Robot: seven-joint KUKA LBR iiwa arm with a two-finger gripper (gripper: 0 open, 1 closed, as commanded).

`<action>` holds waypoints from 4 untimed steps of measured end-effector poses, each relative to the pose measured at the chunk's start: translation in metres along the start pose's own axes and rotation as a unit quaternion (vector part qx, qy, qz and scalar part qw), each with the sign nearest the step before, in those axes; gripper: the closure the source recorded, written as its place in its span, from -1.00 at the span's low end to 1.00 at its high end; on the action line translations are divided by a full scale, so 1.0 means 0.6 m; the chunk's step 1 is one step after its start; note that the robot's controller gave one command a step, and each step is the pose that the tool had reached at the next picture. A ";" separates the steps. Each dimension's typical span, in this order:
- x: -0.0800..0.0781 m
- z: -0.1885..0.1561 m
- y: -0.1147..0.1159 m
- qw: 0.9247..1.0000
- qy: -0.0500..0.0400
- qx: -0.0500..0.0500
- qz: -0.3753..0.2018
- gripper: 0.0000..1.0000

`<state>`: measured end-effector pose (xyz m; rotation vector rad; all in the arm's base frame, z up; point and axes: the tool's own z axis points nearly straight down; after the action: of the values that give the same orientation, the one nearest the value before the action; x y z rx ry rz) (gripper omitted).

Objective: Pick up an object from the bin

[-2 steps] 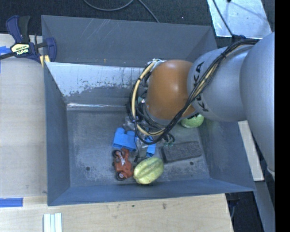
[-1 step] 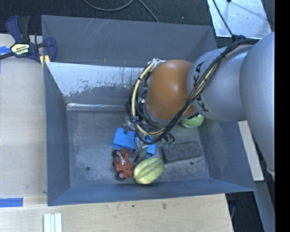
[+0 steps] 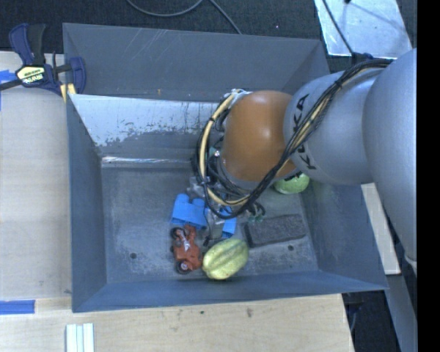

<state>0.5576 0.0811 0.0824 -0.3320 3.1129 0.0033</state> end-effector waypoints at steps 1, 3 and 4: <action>0.000 0.000 0.000 1.000 0.000 0.000 0.000 1.00; 0.000 0.000 0.000 1.000 0.000 0.000 0.000 1.00; 0.000 0.000 0.000 1.000 0.000 0.000 0.000 1.00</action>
Offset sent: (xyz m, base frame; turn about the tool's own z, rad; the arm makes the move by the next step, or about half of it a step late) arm 0.0000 0.0000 0.0000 0.0000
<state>0.5576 0.0811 0.0824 -0.3319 3.1132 0.0033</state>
